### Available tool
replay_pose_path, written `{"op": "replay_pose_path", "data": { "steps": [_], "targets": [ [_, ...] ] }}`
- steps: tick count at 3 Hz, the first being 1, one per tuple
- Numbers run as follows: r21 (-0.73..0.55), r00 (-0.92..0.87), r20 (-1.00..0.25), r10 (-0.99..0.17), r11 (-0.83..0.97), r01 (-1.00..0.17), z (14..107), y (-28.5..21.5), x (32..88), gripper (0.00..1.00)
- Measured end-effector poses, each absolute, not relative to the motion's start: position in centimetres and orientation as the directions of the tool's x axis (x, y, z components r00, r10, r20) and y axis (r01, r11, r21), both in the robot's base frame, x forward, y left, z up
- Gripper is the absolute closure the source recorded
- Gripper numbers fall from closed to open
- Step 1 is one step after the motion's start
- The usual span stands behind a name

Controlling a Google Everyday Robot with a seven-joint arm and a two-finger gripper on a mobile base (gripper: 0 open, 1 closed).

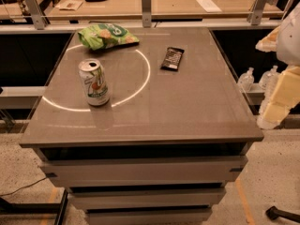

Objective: Move 7up can near rxbar chocolate

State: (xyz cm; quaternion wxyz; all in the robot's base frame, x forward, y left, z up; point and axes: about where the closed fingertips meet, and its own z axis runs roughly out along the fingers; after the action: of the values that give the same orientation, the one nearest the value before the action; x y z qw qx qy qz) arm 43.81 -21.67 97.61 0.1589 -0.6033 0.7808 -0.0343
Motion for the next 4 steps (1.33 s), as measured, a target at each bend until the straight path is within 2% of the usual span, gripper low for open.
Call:
{"op": "replay_pose_path", "data": {
  "steps": [2,3,4],
  "targets": [
    [-0.252,-0.214,-0.245,-0.946,0.275,-0.928,97.9,-21.5,43.8,0.00],
    [-0.256,-0.185,-0.332,-0.925,0.277,-0.926,97.9,-21.3,44.1,0.00],
    [-0.274,-0.110,-0.499,-0.860,0.276,-0.921,97.3,-21.2,44.9,0.00]
  ]
}}
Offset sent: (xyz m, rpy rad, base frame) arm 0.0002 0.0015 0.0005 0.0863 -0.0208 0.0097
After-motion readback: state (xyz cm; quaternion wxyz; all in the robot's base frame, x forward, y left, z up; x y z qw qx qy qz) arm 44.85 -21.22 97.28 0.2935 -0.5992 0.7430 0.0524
